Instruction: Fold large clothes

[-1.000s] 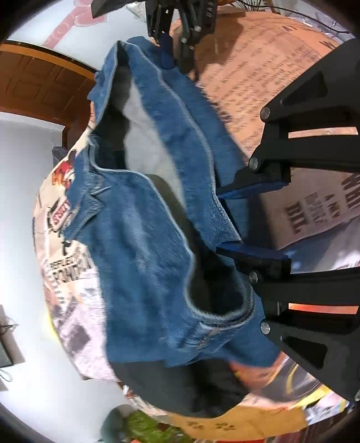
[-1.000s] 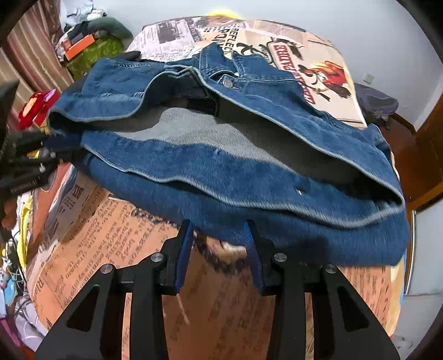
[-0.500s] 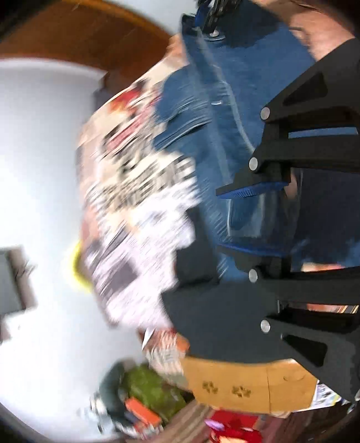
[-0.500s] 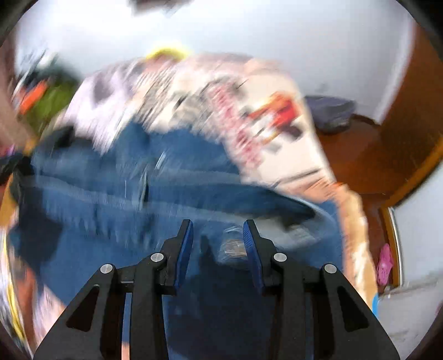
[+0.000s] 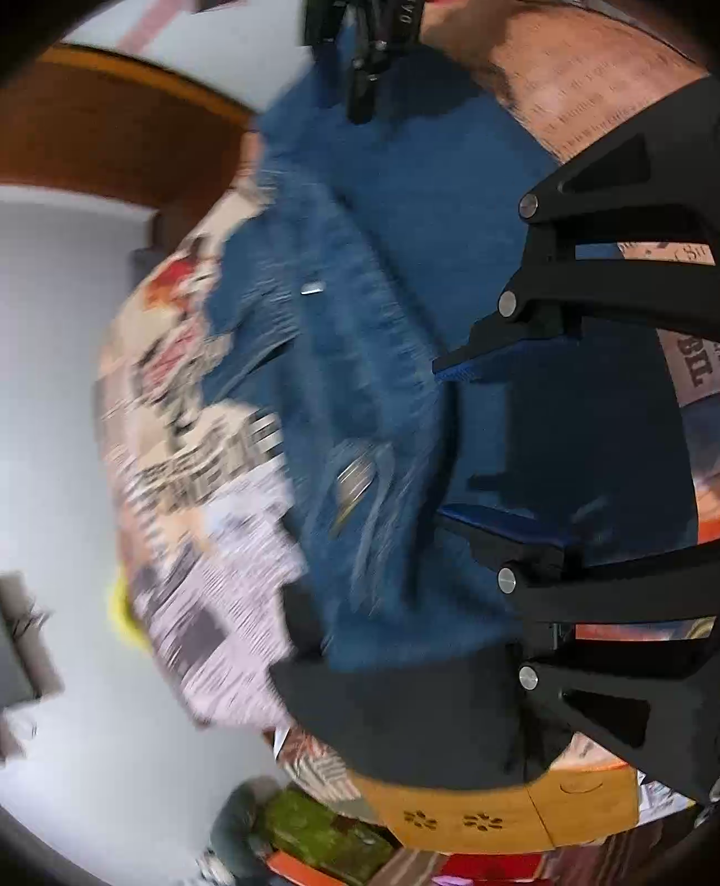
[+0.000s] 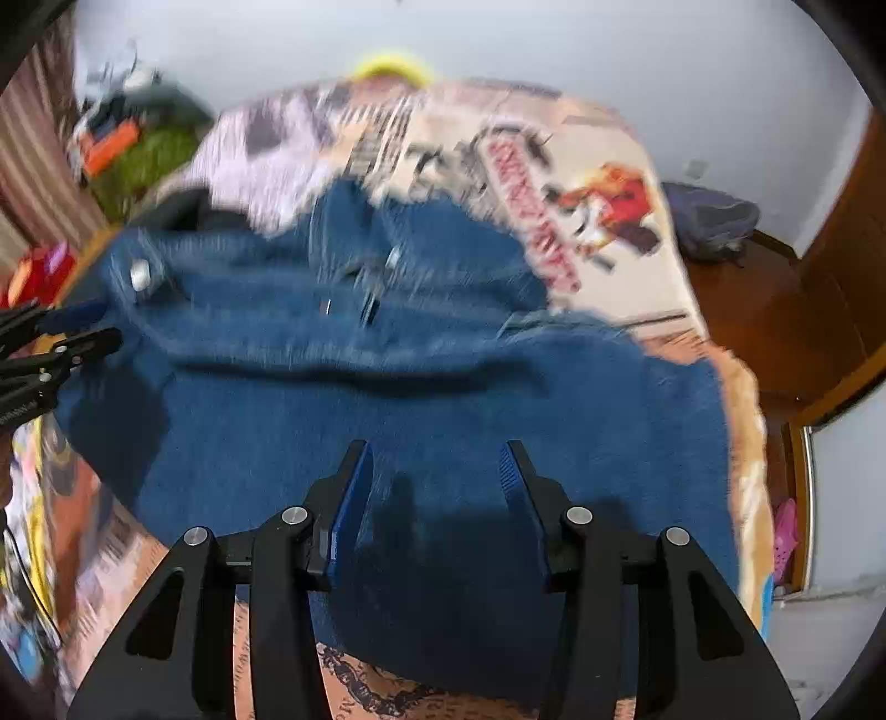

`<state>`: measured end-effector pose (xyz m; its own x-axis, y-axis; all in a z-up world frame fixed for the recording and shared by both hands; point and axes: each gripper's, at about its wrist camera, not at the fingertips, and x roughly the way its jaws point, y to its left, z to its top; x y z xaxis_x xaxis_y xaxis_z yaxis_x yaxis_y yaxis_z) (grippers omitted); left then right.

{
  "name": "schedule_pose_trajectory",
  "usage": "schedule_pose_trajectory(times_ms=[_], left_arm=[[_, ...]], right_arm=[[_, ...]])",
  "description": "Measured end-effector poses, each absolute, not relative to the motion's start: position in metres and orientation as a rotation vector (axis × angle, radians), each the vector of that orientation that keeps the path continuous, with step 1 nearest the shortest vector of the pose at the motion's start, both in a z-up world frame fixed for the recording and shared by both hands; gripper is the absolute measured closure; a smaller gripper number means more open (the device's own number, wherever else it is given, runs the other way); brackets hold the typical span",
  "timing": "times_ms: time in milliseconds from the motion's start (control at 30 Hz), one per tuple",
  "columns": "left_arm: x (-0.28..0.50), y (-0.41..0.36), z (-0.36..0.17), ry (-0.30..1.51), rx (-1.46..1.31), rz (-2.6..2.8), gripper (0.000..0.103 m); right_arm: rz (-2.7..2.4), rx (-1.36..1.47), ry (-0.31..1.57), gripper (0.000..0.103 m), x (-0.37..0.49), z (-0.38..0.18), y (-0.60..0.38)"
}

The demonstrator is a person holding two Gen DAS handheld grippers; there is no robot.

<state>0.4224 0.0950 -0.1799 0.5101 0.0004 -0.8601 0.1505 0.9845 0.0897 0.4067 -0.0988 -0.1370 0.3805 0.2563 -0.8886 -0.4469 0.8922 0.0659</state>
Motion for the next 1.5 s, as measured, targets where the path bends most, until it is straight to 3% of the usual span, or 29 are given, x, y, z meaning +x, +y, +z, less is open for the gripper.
schedule_pose_trajectory(times_ms=[300,567,767,867,1033,1167,1300,1500], left_arm=[[0.472,0.089,-0.219,1.085,0.137,-0.024,0.057],[0.480,0.120,-0.173,0.890,-0.096,0.115,0.058],[0.460,0.106,-0.174,0.918,-0.014,0.048,0.058],[0.443,0.093,-0.180,0.957,0.014,-0.023,0.053],[0.421,0.073,-0.191,0.995,0.074,-0.051,0.052],[0.408,0.069,-0.203,1.034,0.064,-0.054,0.042],[0.399,0.078,-0.216,1.063,0.053,-0.023,0.042],[0.375,0.101,-0.210,1.041,0.029,0.018,0.034]], right_arm=[[0.485,-0.097,1.263,0.058,0.454,-0.176,-0.073],[0.260,0.100,0.962,0.058,0.472,-0.131,-0.090],[0.413,0.034,1.050,0.058,0.448,-0.132,-0.070],[0.491,-0.072,1.102,0.058,0.425,-0.139,-0.053],[0.562,-0.146,1.175,0.058,0.395,-0.150,-0.040],[0.557,-0.204,1.215,0.058,0.383,-0.158,-0.036],[0.533,-0.233,1.202,0.052,0.378,-0.157,-0.043],[0.471,-0.247,1.160,0.052,0.371,-0.145,-0.069]])
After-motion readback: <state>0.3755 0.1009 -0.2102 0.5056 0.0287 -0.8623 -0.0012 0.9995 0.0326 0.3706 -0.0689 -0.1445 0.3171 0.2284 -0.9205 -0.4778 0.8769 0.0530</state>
